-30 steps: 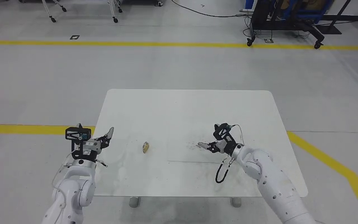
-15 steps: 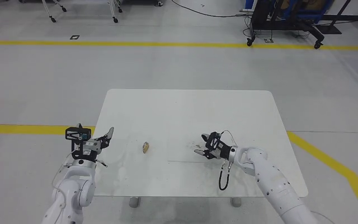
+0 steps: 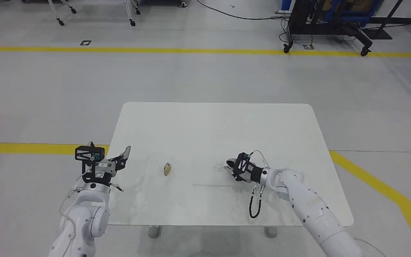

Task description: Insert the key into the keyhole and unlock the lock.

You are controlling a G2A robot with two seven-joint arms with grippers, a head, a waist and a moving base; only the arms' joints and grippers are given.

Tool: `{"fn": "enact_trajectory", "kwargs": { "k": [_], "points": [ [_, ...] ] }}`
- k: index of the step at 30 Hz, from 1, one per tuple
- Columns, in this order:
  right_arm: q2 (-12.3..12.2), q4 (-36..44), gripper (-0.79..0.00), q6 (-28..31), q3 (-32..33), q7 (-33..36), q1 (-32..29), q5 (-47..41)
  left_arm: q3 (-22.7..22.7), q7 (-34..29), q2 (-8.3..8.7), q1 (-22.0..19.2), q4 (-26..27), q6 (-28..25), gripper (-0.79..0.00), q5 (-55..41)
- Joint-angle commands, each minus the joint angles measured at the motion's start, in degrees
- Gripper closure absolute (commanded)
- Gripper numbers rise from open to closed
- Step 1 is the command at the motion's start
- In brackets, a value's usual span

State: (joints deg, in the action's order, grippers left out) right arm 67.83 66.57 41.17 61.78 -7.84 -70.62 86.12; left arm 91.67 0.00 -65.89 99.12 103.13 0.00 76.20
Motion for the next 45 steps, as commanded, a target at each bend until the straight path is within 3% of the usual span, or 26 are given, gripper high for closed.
{"fn": "enact_trajectory", "kwargs": {
  "k": [1, 3, 15, 23, 29, 35, 45],
  "points": [
    [0.0, 0.0, -0.065, -0.1, -0.1, -0.2, 0.1, 0.4, 0.0, 0.0, 0.0, 0.0, 0.0, 0.0, -0.785, 0.0],
    [-0.1, 0.0, 0.0, 0.0, -0.2, -0.6, 0.1, 0.8, 0.0, 0.0, 0.0, 0.0, 0.0, 0.0, -0.785, 0.0],
    [-0.7, 1.5, 0.0, -2.2, -0.2, -2.7, -0.4, 3.8, 0.0, 0.0, 0.0, 0.0, 0.0, 0.0, -0.785, 0.0],
    [-1.2, 4.3, 0.0, -6.6, 1.8, -9.0, -3.1, 2.9, 0.0, 0.0, 0.0, 0.0, 0.0, 0.0, -0.785, 0.0],
    [-1.1, 6.3, 0.0, -8.0, 3.7, -14.8, -5.5, -4.8, 0.0, 0.0, 0.0, 0.0, 0.0, 0.0, -0.785, 0.0],
    [-1.2, 8.8, 0.0, -2.4, 7.3, -21.4, -9.3, -19.6, 0.0, 0.0, 0.0, 0.0, 0.0, 0.0, -0.785, 0.0],
    [-1.2, 8.8, 0.0, -2.1, 7.5, -21.1, -9.4, -20.5, 0.0, 0.0, 0.0, 0.0, 0.0, 0.0, -0.785, 0.0]
  ]
}}
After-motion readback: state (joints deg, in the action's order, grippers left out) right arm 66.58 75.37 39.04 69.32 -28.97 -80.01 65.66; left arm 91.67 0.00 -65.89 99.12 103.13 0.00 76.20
